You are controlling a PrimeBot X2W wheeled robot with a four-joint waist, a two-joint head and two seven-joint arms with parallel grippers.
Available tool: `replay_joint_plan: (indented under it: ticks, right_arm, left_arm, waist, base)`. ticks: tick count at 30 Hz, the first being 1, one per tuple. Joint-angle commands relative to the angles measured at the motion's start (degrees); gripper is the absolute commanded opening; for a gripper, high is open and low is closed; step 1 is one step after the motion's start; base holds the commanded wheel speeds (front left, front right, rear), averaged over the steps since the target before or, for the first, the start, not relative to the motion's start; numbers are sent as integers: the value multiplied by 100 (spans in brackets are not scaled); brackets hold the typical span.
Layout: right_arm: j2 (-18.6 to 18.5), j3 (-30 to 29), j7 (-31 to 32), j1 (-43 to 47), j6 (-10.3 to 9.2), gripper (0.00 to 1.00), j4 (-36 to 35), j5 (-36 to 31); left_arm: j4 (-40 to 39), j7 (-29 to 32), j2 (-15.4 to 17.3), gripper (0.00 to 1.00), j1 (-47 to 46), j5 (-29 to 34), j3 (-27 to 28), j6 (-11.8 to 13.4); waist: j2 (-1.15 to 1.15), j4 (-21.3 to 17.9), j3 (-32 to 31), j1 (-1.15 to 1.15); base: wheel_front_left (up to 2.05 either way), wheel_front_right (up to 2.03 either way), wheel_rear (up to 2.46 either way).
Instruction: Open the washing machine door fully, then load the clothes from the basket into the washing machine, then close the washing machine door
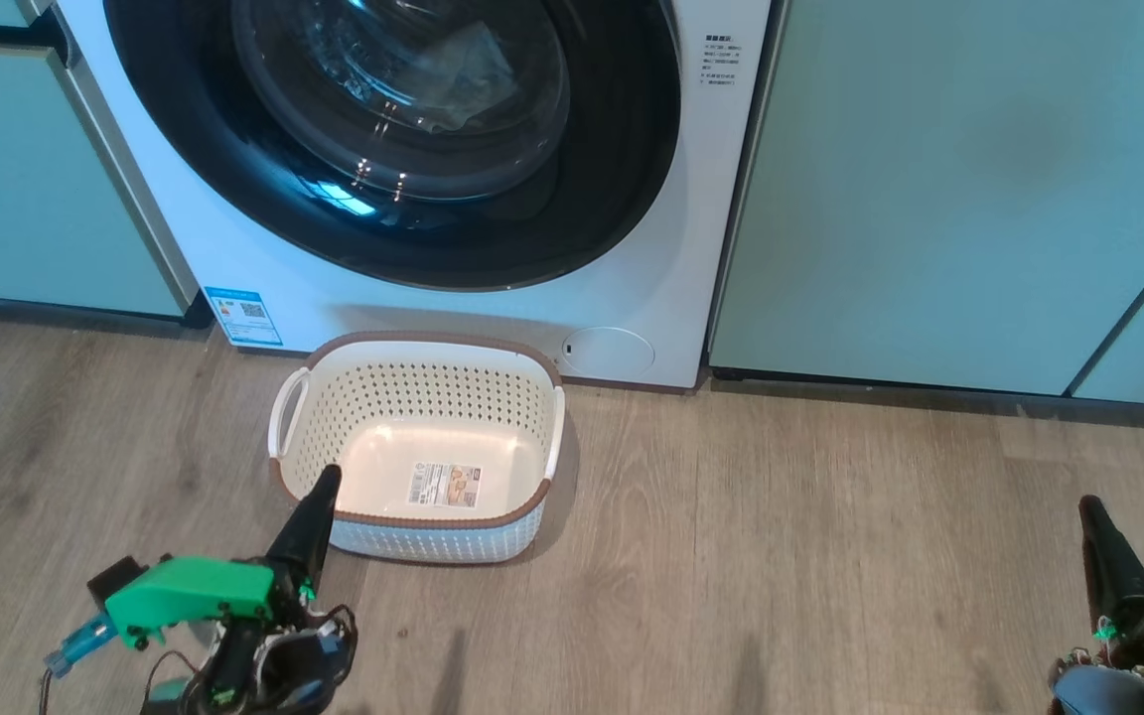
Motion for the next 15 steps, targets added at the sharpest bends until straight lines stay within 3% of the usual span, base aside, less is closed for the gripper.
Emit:
replay_joint_plan:
  ticks: [1, 15]
  right_arm:
    - [-76, 84, 47, -321, -5, 0, -230, 127]
    - [-76, 85, 47, -321, -5, 0, -230, 127]
  left_arm:
    - [-245, 37, 33, 0, -140, -116, 239, -9]
    - [-245, 36, 33, 0, -140, -116, 239, -9]
  waist:
    - [0, 0, 1, 0]
    - [0, 0, 1, 0]
  base:
    - [0, 0, 0]
    - [0, 0, 0]
